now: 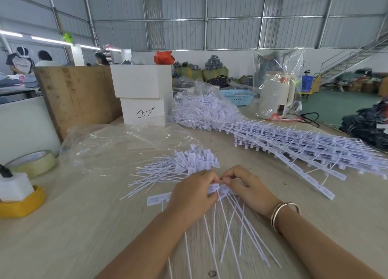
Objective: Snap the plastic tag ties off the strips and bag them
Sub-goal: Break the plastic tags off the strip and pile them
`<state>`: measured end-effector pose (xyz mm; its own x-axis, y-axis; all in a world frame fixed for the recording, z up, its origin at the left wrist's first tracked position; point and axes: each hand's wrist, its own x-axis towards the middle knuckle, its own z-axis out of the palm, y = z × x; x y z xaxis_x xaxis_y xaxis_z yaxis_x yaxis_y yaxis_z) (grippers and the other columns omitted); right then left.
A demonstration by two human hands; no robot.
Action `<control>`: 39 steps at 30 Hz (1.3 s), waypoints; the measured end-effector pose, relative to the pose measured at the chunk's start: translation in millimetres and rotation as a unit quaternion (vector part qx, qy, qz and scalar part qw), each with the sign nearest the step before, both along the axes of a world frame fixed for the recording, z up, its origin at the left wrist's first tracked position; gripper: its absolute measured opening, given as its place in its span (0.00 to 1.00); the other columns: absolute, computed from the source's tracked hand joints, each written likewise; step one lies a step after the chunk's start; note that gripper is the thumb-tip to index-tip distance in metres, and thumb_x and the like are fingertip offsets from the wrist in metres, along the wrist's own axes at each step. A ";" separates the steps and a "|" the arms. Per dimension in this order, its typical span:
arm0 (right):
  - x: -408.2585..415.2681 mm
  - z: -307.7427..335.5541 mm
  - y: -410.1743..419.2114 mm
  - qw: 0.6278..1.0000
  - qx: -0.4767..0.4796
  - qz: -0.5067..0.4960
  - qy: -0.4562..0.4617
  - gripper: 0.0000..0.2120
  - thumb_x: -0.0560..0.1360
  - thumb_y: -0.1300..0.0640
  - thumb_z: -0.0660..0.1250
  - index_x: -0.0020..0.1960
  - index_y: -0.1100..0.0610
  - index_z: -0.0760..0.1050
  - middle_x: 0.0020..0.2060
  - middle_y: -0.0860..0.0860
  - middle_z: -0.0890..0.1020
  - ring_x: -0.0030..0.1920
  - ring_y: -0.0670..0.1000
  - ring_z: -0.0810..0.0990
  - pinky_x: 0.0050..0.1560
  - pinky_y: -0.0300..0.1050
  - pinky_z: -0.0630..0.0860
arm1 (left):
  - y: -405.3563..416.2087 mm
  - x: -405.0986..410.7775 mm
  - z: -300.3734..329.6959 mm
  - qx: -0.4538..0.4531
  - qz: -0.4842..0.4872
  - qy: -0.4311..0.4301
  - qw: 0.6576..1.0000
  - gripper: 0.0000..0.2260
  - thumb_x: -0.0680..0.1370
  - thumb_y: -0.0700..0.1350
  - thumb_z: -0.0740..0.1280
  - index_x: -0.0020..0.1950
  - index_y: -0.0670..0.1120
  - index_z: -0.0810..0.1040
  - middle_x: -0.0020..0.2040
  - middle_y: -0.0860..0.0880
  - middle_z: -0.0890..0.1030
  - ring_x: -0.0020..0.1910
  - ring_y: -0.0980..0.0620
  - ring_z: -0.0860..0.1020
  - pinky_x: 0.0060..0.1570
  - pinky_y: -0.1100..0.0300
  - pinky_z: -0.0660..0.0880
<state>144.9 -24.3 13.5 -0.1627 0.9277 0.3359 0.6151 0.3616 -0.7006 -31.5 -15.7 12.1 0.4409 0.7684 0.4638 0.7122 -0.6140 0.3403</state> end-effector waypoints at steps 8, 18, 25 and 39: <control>-3.3 -0.1 -4.1 0.997 -0.018 0.045 -0.068 0.07 0.75 0.45 0.63 0.39 0.40 0.76 0.48 0.39 0.76 0.56 0.38 0.70 0.66 0.47 0.52 | -8.0 5.7 2.2 0.035 -0.025 0.012 0.999 0.06 0.75 0.47 0.64 0.52 0.52 0.72 0.49 0.58 0.74 0.44 0.60 0.70 0.37 0.62 0.65; 0.5 2.4 -1.5 0.999 -0.015 0.035 0.039 0.09 0.76 0.57 0.64 0.42 0.59 0.79 0.43 0.50 0.79 0.50 0.49 0.75 0.62 0.57 0.66 | -8.7 -1.3 6.5 -0.020 -0.048 -0.018 0.998 0.08 0.74 0.45 0.62 0.51 0.54 0.68 0.44 0.58 0.72 0.40 0.56 0.70 0.35 0.61 0.66; 0.2 1.5 -2.4 0.999 -0.031 0.027 -0.024 0.09 0.77 0.51 0.62 0.39 0.47 0.76 0.46 0.43 0.75 0.53 0.43 0.72 0.67 0.54 0.58 | -10.0 1.9 3.3 -0.026 -0.019 0.011 0.999 0.07 0.76 0.48 0.64 0.47 0.53 0.65 0.43 0.55 0.71 0.38 0.54 0.72 0.35 0.59 0.65; 1.1 1.4 -3.1 0.998 0.000 0.068 -0.003 0.07 0.76 0.54 0.65 0.42 0.48 0.80 0.46 0.43 0.78 0.55 0.47 0.74 0.66 0.62 0.60 | -7.2 9.1 5.2 -0.003 0.023 -0.031 0.999 0.11 0.73 0.52 0.68 0.42 0.50 0.67 0.40 0.54 0.71 0.37 0.54 0.70 0.34 0.60 0.62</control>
